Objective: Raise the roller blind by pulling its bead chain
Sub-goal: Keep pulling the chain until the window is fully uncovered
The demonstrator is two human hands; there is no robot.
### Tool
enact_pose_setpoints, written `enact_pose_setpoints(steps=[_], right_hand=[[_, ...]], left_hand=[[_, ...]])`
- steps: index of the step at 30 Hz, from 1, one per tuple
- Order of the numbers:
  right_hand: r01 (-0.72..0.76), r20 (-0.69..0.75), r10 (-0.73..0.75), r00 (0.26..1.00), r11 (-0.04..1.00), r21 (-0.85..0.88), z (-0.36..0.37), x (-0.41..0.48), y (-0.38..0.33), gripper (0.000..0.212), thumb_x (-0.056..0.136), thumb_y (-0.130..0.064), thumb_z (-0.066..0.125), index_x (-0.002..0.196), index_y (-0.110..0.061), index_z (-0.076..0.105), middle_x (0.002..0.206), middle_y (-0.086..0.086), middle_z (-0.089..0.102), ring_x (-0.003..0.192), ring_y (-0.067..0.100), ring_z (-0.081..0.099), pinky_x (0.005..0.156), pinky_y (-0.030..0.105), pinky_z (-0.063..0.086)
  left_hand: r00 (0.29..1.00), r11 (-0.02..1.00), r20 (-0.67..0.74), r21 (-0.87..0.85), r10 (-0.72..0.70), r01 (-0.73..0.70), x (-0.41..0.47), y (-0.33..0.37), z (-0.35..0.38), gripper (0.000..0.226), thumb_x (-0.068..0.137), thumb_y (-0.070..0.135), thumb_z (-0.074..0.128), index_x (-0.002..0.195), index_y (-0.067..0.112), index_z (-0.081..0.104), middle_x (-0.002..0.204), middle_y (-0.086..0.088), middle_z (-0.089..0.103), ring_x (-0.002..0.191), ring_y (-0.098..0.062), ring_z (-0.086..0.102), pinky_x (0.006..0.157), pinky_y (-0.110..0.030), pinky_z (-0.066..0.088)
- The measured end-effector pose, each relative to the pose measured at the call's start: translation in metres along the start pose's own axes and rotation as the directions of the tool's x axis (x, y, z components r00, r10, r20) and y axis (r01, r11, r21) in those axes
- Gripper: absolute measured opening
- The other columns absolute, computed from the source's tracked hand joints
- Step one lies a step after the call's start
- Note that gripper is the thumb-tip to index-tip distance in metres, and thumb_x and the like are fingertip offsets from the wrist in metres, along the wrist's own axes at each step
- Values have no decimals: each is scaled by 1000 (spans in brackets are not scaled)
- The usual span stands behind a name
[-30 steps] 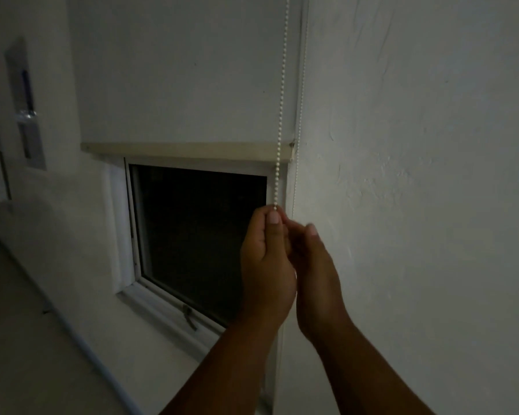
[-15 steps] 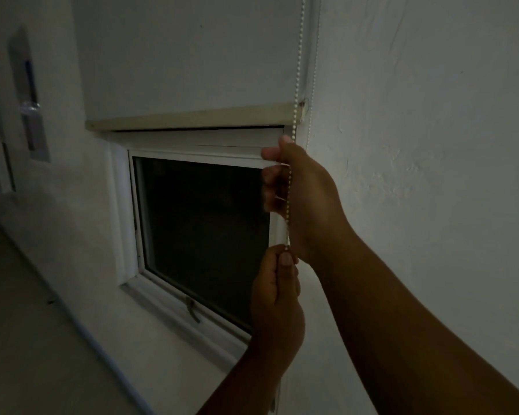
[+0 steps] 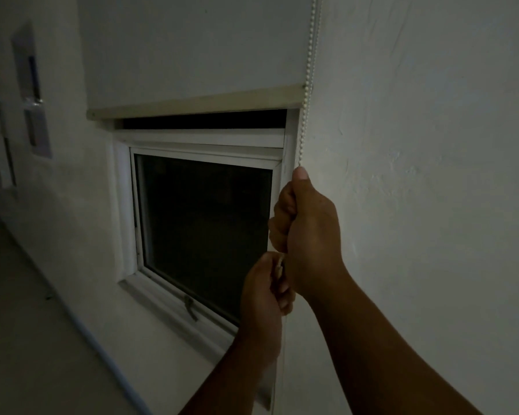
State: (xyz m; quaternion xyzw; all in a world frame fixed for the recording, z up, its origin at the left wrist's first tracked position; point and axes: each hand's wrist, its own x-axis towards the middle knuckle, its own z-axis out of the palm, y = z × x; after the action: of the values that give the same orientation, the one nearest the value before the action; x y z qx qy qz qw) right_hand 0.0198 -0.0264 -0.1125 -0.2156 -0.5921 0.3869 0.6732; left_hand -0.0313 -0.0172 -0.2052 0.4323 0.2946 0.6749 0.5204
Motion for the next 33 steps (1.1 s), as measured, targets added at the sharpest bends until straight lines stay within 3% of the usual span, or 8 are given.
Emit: enact_pose_setpoints(steps=[3, 7, 10, 14, 19, 24, 30, 33], right_hand=[[20, -27, -21, 999, 999, -36, -7, -3, 1, 55, 100, -41, 37, 48, -23, 35, 44, -7, 34, 39, 8, 26, 41, 21, 24], [68, -27, -70, 997, 995, -72, -16, -8, 8, 56, 100, -40, 37, 46, -27, 38, 42, -10, 36, 37, 5, 31, 41, 20, 30], [75, -13, -76, 997, 992, -101, -18, -16, 17, 58, 100, -43, 35, 47, -23, 48, 42, -4, 45, 40, 6, 41, 43, 19, 37], [29, -12, -31, 999, 992, -126, -15, -29, 32, 58, 99, -45, 34, 76, 1, 59, 63, 19, 60, 54, 17, 56, 49, 21, 45], [-7, 15, 8, 1000, 997, -71, -11, -46, 44, 48, 92, -50, 36, 52, -26, 49, 47, -8, 45, 40, 5, 37, 43, 17, 32], [-78, -14, 77, 997, 995, -69, -14, -62, 62, 52, 96, -50, 36, 59, -15, 46, 49, -3, 36, 42, 11, 29, 44, 23, 25], [-142, -125, 129, 984, 985, -100, -17, -67, 79, 56, 103, -19, 32, 54, -21, 60, 51, 5, 53, 55, 20, 53, 51, 19, 48], [-243, -128, 237, 963, 969, -35, -21, -68, 76, 55, 102, -14, 34, 59, -19, 68, 53, -3, 67, 52, 8, 63, 50, 14, 51]], left_hand=[[997, 994, 54, 102, -54, 49, 12, 15, 1, 41, 93, 47, 43, 65, 25, 62, 57, 5, 60, 49, -7, 54, 47, -21, 44], [979, 973, 200, 229, -30, -17, 24, 38, 6, 53, 95, 59, 32, 68, 44, 76, 70, 21, 74, 84, -2, 65, 86, -30, 47], [966, 963, 256, 267, -24, -47, 26, 56, 13, 62, 89, 71, 25, 74, 39, 76, 77, 16, 77, 82, -1, 72, 78, -29, 47], [960, 960, 264, 234, 89, -153, 31, 80, 23, 72, 81, 76, 26, 96, 23, 74, 87, 0, 77, 90, -15, 72, 87, -40, 50], [931, 949, 266, 120, 252, -291, 38, 106, 39, 50, 89, 54, 42, 97, 12, 69, 77, -7, 73, 75, -22, 68, 69, -37, 54], [907, 933, 250, 41, 338, -359, 36, 108, 48, 36, 93, 38, 47, 99, 7, 64, 62, 1, 59, 49, -11, 52, 42, -25, 41], [908, 911, 73, -34, 412, -411, 28, 87, 54, 29, 100, 28, 45, 80, 13, 60, 53, 8, 42, 42, -4, 31, 36, -17, 26], [868, 868, -13, 16, 497, -497, 26, 80, 54, 31, 100, 31, 45, 75, 19, 59, 51, 10, 42, 43, -5, 31, 38, -18, 26]])
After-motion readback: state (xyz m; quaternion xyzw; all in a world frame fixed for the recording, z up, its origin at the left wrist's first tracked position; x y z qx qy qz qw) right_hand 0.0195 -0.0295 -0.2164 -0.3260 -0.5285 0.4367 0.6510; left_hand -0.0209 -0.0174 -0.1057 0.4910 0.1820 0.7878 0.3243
